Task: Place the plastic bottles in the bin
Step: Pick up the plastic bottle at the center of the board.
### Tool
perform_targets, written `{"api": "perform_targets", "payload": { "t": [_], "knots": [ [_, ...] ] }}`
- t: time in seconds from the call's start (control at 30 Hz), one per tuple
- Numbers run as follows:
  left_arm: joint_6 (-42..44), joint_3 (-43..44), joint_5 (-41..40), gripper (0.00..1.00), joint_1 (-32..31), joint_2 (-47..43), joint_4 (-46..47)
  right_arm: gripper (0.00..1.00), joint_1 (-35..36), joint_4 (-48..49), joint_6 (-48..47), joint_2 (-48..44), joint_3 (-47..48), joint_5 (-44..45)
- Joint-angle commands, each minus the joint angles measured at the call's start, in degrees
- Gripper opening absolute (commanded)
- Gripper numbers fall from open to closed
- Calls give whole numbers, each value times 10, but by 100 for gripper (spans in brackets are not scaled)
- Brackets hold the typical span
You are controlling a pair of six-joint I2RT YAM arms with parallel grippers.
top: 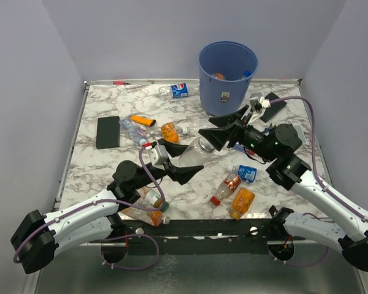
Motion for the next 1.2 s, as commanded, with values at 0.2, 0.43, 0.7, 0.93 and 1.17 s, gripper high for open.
{"api": "perform_targets", "payload": {
  "t": [0.2, 0.43, 0.7, 0.93, 1.17],
  "knots": [
    [2, -15, -101, 46, -3, -16, 33, 88, 12, 17, 50, 0, -40, -16],
    [1, -14, -96, 46, -4, -8, 33, 87, 19, 16, 58, 16, -35, -21],
    [3, -14, -98, 46, -4, -6, 33, 86, 39, -4, 52, 43, -15, -13],
    [4, -13, -95, 45, -8, -4, 32, 94, 51, 1, 46, 32, -20, 14],
    [6, -10, -86, 41, -10, 2, 27, 95, 54, -40, 0, 9, 7, 67]
  ]
}}
